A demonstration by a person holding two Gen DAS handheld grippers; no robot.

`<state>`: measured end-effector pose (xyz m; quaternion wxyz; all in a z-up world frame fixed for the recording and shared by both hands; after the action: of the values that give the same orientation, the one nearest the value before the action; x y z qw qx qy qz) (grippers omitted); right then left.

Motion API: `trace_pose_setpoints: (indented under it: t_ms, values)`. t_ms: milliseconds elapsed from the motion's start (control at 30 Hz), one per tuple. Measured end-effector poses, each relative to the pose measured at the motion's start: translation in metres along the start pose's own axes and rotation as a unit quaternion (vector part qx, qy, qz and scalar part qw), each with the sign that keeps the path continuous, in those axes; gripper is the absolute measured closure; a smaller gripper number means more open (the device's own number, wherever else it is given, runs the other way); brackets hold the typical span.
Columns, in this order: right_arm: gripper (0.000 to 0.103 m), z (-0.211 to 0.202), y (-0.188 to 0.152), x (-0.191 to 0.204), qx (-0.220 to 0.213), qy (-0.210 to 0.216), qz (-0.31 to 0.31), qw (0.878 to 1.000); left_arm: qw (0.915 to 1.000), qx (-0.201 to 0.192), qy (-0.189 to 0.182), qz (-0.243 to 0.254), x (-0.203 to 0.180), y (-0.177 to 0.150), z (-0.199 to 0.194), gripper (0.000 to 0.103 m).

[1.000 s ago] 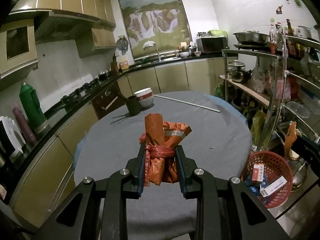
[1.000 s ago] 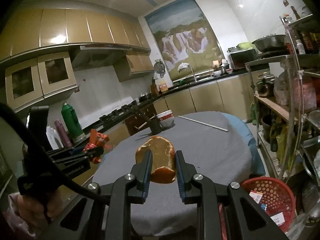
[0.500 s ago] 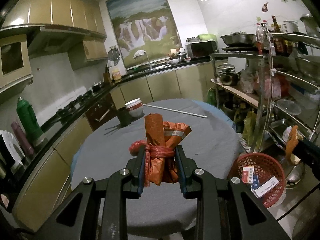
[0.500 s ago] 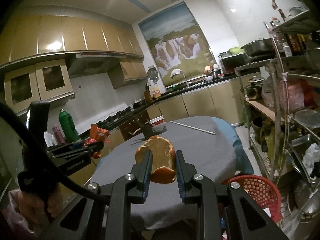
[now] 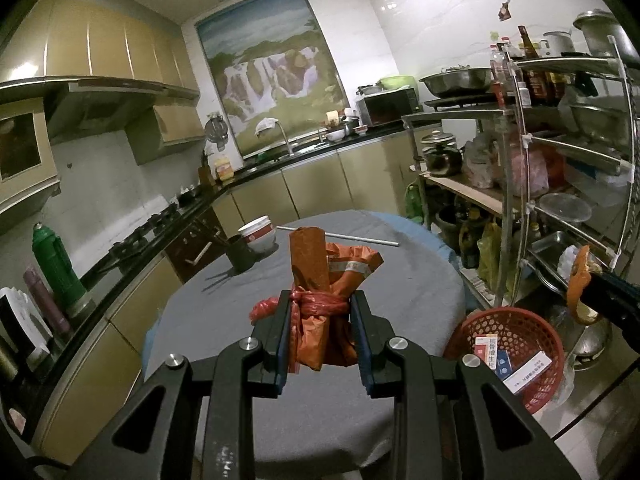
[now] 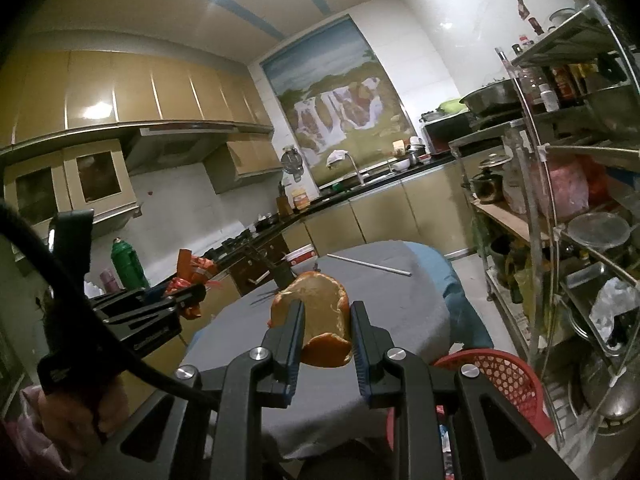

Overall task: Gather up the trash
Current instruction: 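Lift the orange peel and orange bundle and turn toward the basket, then lower both items over the red basket and open both grippers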

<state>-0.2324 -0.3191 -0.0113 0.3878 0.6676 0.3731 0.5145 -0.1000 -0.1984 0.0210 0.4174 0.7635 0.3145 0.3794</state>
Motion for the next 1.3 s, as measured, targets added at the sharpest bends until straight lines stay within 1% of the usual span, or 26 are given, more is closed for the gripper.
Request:
trace_pose_setpoints:
  t_ms: [567, 800, 900, 1000, 1133, 1200, 1300]
  values:
    - [0.078, 0.003, 0.003, 0.004, 0.0, 0.004, -0.004, 1.0, 1.0, -0.001, 0.004, -0.005, 0.002, -0.003, -0.002, 0.074]
    - [0.079, 0.004, 0.003, 0.002, -0.001, 0.002, -0.002, 1.0, 1.0, 0.003, -0.001, 0.0, -0.003, -0.006, 0.001, 0.074]
    - [0.079, 0.008, -0.003, -0.006, 0.007, -0.005, 0.003, 1.0, 0.9999, 0.011, -0.008, -0.001, -0.004, -0.01, 0.006, 0.074]
    - [0.079, 0.005, -0.004, -0.022, 0.008, -0.022, 0.016, 1.0, 0.9993, 0.021, -0.03, -0.009, -0.009, -0.015, 0.013, 0.074]
    - [0.079, -0.011, 0.006, -0.054, -0.011, -0.057, 0.026, 0.998, 0.9953, 0.047, -0.084, -0.011, -0.035, -0.023, 0.03, 0.074]
    - [0.079, -0.024, 0.014, -0.076, -0.024, -0.082, 0.033, 0.996, 0.9911, 0.061, -0.118, 0.006, -0.062, -0.028, 0.039, 0.074]
    - [0.079, -0.044, 0.022, -0.106, -0.038, -0.115, 0.044, 0.992, 0.9807, 0.08, -0.176, 0.029, -0.107, -0.033, 0.048, 0.074]
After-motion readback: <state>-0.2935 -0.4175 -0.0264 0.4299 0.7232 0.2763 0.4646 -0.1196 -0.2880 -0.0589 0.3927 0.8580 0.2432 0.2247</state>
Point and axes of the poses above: each gripper's, at about its wrist camera, not at the fingertips, and z roughly the way its jaws point, x to its left, y to its top, the point moved 9 cm from there along z, roughly the way its jaws point, and after that the axes turned 4 degrees about -x, right-handed, at the moved point
